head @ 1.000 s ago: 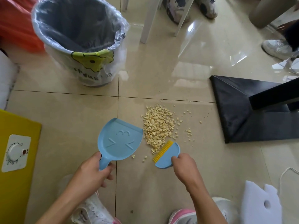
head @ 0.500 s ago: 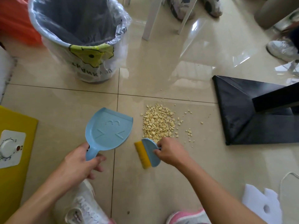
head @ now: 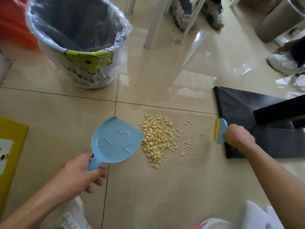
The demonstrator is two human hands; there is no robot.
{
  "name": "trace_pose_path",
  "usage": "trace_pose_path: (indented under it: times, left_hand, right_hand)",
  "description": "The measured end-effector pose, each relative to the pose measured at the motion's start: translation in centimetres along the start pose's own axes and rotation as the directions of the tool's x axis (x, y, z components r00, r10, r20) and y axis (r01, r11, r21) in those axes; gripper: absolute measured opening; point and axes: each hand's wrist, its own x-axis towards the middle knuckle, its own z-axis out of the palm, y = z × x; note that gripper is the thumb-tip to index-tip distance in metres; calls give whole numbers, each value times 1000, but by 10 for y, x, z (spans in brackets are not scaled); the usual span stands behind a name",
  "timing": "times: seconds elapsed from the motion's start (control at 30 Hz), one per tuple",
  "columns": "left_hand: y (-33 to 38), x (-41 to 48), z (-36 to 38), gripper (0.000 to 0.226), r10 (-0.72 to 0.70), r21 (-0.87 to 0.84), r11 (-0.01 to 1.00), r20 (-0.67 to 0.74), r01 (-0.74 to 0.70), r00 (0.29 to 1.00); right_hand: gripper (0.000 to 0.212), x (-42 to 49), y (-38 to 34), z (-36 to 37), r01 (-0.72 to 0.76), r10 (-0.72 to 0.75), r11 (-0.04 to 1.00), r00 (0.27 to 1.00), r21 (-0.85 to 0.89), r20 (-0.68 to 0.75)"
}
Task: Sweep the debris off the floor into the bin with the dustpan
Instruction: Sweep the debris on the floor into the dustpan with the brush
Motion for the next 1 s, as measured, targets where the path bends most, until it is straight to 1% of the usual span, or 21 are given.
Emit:
trace_pose_path:
  times: [0.1,0.23,0.33,0.43,0.5,0.53,0.6,0.67,0.73,0.77,0.83,0.93,1.0]
  left_hand:
    - [0,4,7,21,18,63,998,32,-20,999]
    - [3,8,14,19,46,184,981,61,-56,997]
    - [6,8,18,18,68,258,962,75,-85,995]
    - [7,8,24,18,91,270,956,85,-111,992]
    - [6,6,26,16,103,274,953,103,-128,989]
    - [5,4,26,15,105,279,951,118,-134,988]
    - [2,1,25,16,105,279,950,134,-139,985]
    - [-1,-1,23,17,91,271,954,139,-126,986]
    - [-3,2,24,18,84,260,959,130,-116,988]
    - [-3,0,23,18,81,239,965,121,-108,989]
    - [13,11,37,17,138,219,961,158,-171,978]
    - [15,10,46,16,147,214,958,196,-189,969]
    - [10,13,44,14,141,233,955,179,-181,974]
  right_hand:
    - [28,7,-12,6,10,-9,994,1000,-108,13]
    - [35,-5,-47,23,142,-142,974,990,-176,16]
    - [36,-30,-75,37,272,-273,951,962,-148,14]
    - [32,-62,-87,44,398,-398,907,917,-141,29]
    - [26,-79,-80,43,434,-433,895,901,-101,36]
    - [22,-83,-72,42,425,-424,903,905,-61,39]
    - [18,-84,-51,41,352,-352,936,936,3,22]
    - [17,-78,-23,38,216,-216,976,976,20,-17]
    - [14,-74,6,38,79,-79,997,997,10,1]
    - [17,-74,12,42,27,-27,1000,999,-1,29]
    - [29,-77,32,45,-82,83,996,995,-23,52]
    - [34,-89,3,59,-26,28,999,996,-24,80]
    - [34,-94,-38,61,46,-45,999,996,-6,77]
